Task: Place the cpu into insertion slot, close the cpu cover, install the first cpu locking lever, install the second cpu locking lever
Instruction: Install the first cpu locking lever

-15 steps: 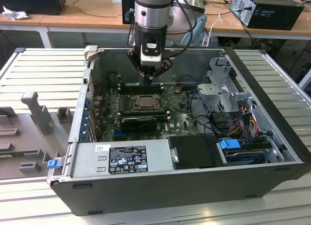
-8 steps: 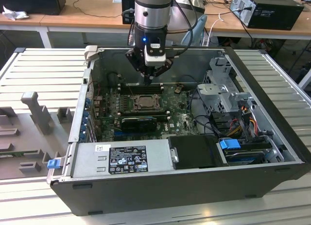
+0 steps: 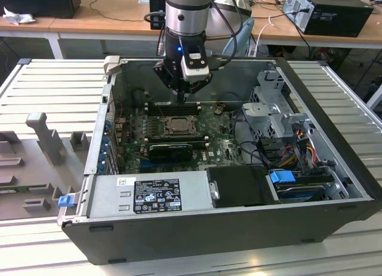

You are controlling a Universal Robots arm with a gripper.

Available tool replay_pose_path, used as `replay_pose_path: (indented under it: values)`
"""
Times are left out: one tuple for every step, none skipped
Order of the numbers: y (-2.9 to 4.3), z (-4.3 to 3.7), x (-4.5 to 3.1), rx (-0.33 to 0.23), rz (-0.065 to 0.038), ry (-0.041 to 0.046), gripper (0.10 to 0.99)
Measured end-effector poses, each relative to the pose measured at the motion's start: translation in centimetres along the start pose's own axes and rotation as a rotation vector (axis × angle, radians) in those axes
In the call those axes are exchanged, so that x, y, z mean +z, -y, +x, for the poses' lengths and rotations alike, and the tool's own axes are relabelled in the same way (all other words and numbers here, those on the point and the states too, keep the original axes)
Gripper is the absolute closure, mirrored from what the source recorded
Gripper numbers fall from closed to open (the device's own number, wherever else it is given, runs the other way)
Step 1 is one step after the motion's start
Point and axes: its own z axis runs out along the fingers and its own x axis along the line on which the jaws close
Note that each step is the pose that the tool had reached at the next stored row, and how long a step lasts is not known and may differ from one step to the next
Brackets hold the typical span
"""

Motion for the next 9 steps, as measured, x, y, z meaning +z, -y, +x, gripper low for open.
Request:
replay_pose_path:
  values:
    - [0.00, 0.00, 0.00, -0.010, 0.000, -0.0001, 0.980]
    - [0.00, 0.00, 0.00, -0.034, 0.000, -0.0004, 0.980]
    - [0.00, 0.00, 0.00, -0.043, 0.000, -0.0005, 0.980]
    - [0.00, 0.00, 0.00, -0.053, 0.000, -0.0007, 0.980]
    - [0.00, 0.00, 0.00, -0.066, 0.001, -0.0009, 0.980]
    - [0.00, 0.00, 0.00, -0.086, 0.001, -0.0011, 0.980]
    - [0.00, 0.00, 0.00, -0.103, 0.001, -0.0013, 0.980]
    - [0.00, 0.00, 0.00, -0.114, 0.001, -0.0015, 0.980]
    - [0.00, 0.00, 0.00, -0.125, 0.001, -0.0017, 0.980]
